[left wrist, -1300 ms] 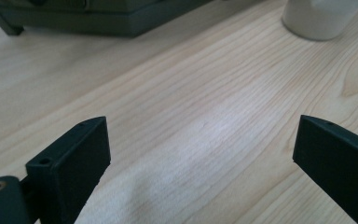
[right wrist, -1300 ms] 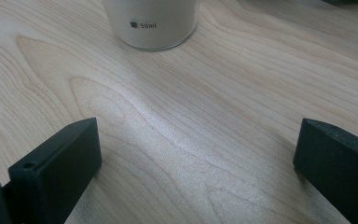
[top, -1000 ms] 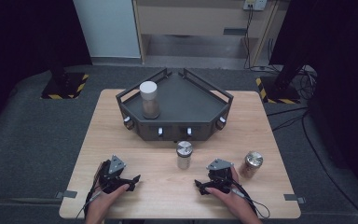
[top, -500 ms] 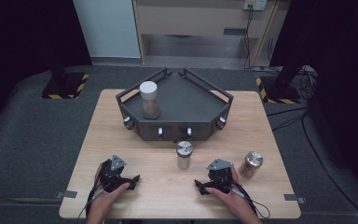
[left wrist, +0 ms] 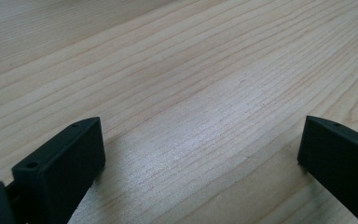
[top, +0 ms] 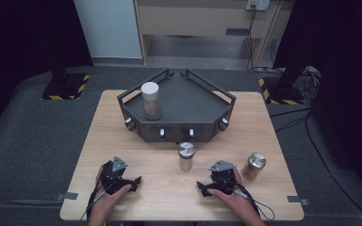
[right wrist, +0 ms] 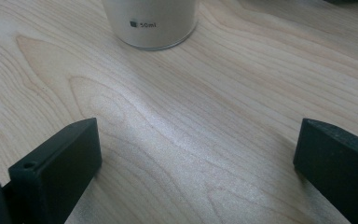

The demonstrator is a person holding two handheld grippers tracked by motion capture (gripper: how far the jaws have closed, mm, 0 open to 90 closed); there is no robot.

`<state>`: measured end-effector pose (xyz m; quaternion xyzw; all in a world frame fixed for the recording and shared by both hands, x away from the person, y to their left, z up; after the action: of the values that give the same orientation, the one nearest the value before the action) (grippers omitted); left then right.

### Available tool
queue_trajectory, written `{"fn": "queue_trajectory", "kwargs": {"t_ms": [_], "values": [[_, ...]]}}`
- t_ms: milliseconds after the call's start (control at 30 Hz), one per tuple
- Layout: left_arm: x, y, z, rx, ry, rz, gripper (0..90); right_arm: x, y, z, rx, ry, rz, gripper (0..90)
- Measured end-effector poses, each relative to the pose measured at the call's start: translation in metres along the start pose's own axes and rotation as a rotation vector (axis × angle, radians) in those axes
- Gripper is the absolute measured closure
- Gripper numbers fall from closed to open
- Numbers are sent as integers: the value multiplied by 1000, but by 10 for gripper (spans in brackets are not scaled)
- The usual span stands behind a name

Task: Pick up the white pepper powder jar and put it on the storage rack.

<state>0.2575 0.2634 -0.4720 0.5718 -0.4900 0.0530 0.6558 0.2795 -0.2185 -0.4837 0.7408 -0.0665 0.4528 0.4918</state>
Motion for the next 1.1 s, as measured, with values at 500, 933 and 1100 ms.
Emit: {"fn": "queue_trajectory", "kwargs": {"t_ms": [500, 933, 1100], "values": [[0, 0, 0, 0, 0, 0, 0, 26, 7, -3, 20, 32, -5, 32], [0, 0, 0, -1, 0, 0, 0, 56, 8, -8, 59, 21, 32, 41], [0, 0, 0, -1, 0, 0, 0, 66, 3, -11, 64, 29, 31, 40]]}}
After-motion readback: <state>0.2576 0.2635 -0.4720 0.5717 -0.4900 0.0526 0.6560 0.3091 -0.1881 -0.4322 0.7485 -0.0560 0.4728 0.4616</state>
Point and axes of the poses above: each handheld gripper's, and its own axes: y roughly backward along the jaws, x roughly out of its top, z roughly to its right, the point moved 3 cm from there along -y, roughly forward along the jaws, and after that the axes turned 8 degrees about -y, right-handed, at the moved point
